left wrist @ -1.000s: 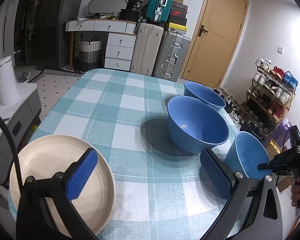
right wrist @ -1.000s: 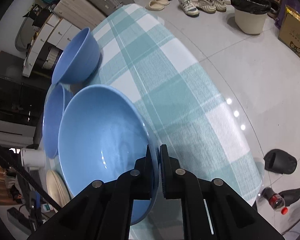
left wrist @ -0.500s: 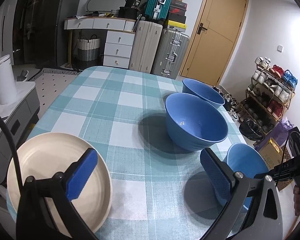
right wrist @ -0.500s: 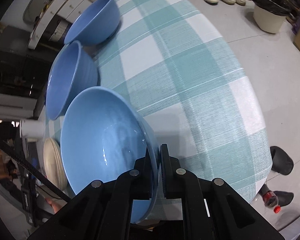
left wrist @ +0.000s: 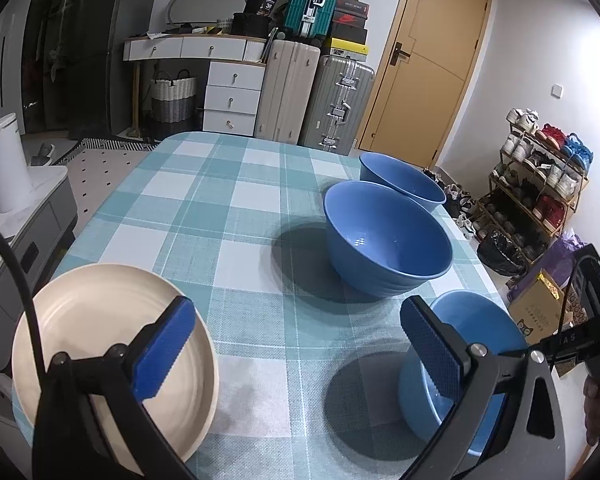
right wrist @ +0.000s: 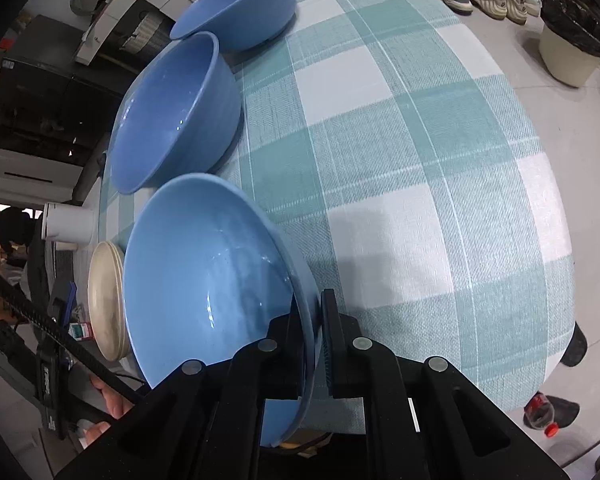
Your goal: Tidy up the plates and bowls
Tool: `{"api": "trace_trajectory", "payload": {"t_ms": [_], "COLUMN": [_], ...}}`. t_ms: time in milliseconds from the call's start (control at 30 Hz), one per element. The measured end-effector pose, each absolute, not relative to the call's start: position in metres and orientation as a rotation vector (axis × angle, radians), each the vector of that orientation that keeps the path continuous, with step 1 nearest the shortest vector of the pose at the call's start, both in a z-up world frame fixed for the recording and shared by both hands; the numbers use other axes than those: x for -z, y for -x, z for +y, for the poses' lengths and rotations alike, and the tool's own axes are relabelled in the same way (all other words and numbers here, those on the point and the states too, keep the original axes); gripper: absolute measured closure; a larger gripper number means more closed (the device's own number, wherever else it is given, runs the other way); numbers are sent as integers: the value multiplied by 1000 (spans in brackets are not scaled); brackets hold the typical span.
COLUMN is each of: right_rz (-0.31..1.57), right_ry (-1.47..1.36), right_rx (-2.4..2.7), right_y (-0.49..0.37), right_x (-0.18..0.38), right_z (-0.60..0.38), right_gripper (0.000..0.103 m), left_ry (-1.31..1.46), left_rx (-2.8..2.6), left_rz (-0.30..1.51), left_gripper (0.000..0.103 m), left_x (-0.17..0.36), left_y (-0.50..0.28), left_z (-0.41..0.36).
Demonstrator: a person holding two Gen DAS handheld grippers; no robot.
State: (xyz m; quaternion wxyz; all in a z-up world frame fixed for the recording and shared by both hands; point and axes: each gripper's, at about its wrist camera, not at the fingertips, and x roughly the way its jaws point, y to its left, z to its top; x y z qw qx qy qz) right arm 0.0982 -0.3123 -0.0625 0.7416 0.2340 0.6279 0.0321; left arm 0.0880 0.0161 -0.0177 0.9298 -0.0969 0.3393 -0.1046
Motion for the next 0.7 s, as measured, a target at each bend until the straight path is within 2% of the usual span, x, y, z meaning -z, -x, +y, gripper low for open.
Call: {"api": "trace_trajectory", "payload": {"t_ms": [100,167,233,267,533,567,633,700], "right_rz": [1359,1328,1298,1287,1127,1092,1013,914], "right_ry": [-524,-532,-542,-542,-503,-495,-465,-422], "right_rx": [-69,-78,-96,-106,-115,-102,-78,-87], "right_y": [-100,-100,-99,-98,-91,-89,-84,-76], "right_x": [61,58,54,53,26,22,13,-1], "right_z": [-314,-315,-317,-319,-333,-336,-339,-336], "right_gripper": [94,88,61,55,51,49,34,30], "left_ry": [183,180,189,193,155,150,137,120], "left_rx": [213,213,218,224,235,238,240,243], "left_rz": [701,706,710,714,700,697,692,683], "left_gripper": [0,0,0,0,0,0,0,0], "left_x": [19,20,20,20,19,18,17,16], "left_y": [-88,-88,-89,-89,-83,-82,-81,-79], "left_z": [14,13,14,13,6,5,1,-2]}}
